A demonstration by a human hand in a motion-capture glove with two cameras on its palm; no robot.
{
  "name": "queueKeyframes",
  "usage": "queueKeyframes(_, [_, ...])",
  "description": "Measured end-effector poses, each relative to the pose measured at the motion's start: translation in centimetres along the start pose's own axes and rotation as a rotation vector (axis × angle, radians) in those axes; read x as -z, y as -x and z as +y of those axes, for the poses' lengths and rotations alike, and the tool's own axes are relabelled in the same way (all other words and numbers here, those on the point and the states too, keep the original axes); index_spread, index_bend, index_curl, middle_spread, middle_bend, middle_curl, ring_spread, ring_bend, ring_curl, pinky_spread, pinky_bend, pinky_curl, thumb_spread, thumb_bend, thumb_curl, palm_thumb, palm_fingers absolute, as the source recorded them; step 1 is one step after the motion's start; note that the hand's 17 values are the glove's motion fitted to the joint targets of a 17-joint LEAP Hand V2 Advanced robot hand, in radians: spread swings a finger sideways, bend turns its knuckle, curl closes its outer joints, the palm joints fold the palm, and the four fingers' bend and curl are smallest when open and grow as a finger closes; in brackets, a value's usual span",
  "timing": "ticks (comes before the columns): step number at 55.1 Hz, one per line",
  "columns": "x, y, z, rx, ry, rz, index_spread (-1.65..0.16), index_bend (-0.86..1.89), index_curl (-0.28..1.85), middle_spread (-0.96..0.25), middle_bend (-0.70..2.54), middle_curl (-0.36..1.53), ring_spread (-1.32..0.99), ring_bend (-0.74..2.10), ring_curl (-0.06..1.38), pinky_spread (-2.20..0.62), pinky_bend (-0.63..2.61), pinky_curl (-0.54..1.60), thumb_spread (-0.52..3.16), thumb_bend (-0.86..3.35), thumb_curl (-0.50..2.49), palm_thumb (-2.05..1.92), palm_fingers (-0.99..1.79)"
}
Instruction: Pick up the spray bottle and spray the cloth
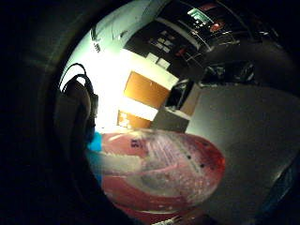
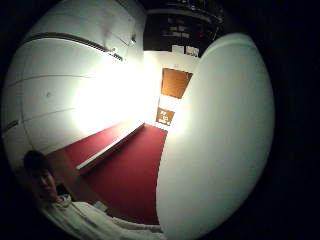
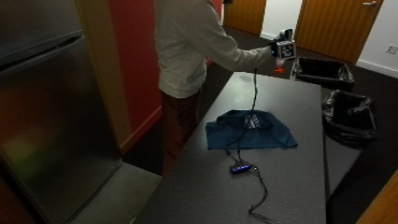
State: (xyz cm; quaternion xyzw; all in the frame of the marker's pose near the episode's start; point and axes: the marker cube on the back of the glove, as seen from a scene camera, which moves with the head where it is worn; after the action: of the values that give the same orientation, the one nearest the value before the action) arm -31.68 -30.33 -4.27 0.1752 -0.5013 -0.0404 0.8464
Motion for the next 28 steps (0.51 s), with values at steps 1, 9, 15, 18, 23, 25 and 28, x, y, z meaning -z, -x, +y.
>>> queueKeyframes(1, [-0.6, -0.1, 0.2, -0.001, 0.029, -0.016, -0.22, 0.27, 0.57, -0.18, 0.55, 0.53, -0.21, 0.57, 0.48, -0.29, 0.32, 0.40, 0.03, -0.03, 0.76, 1.07, 1.30])
queueKeyframes(9, [-5.4, -1.9, -1.3, -0.022, -0.024, -0.103, -0.22, 0.25, 0.57, -0.18, 0.53, 0.52, -0.20, 0.57, 0.48, -0.29, 0.32, 0.40, 0.05, -0.04, 0.76, 1.06, 1.30])
queueKeyframes(15, [-5.1, -5.3, -0.3, -0.070, 0.003, -0.003, -0.22, 0.24, 0.57, -0.17, 0.52, 0.52, -0.19, 0.56, 0.48, -0.29, 0.32, 0.40, 0.07, -0.04, 0.76, 1.05, 1.29])
queueKeyframes(18, [-2.9, -6.0, -0.6, -0.084, -0.068, -0.016, -0.21, 0.24, 0.57, -0.17, 0.51, 0.51, -0.19, 0.55, 0.48, -0.29, 0.32, 0.40, 0.07, -0.03, 0.76, 1.05, 1.29])
queueKeyframes(23, [-7.6, -6.7, 0.5, -0.097, 0.071, -0.079, -0.21, 0.23, 0.57, -0.17, 0.50, 0.51, -0.19, 0.54, 0.47, -0.29, 0.31, 0.39, 0.09, -0.04, 0.76, 1.05, 1.29])
queueKeyframes(25, [-8.5, -6.2, 0.3, -0.093, 0.067, -0.148, -0.21, 0.23, 0.57, -0.17, 0.50, 0.51, -0.18, 0.53, 0.47, -0.29, 0.31, 0.39, 0.09, -0.04, 0.76, 1.04, 1.29])
queueKeyframes(28, [-9.1, -6.4, -0.9, -0.087, -0.015, -0.184, -0.21, 0.22, 0.57, -0.17, 0.49, 0.50, -0.19, 0.53, 0.47, -0.29, 0.31, 0.39, 0.10, -0.03, 0.76, 1.04, 1.28])
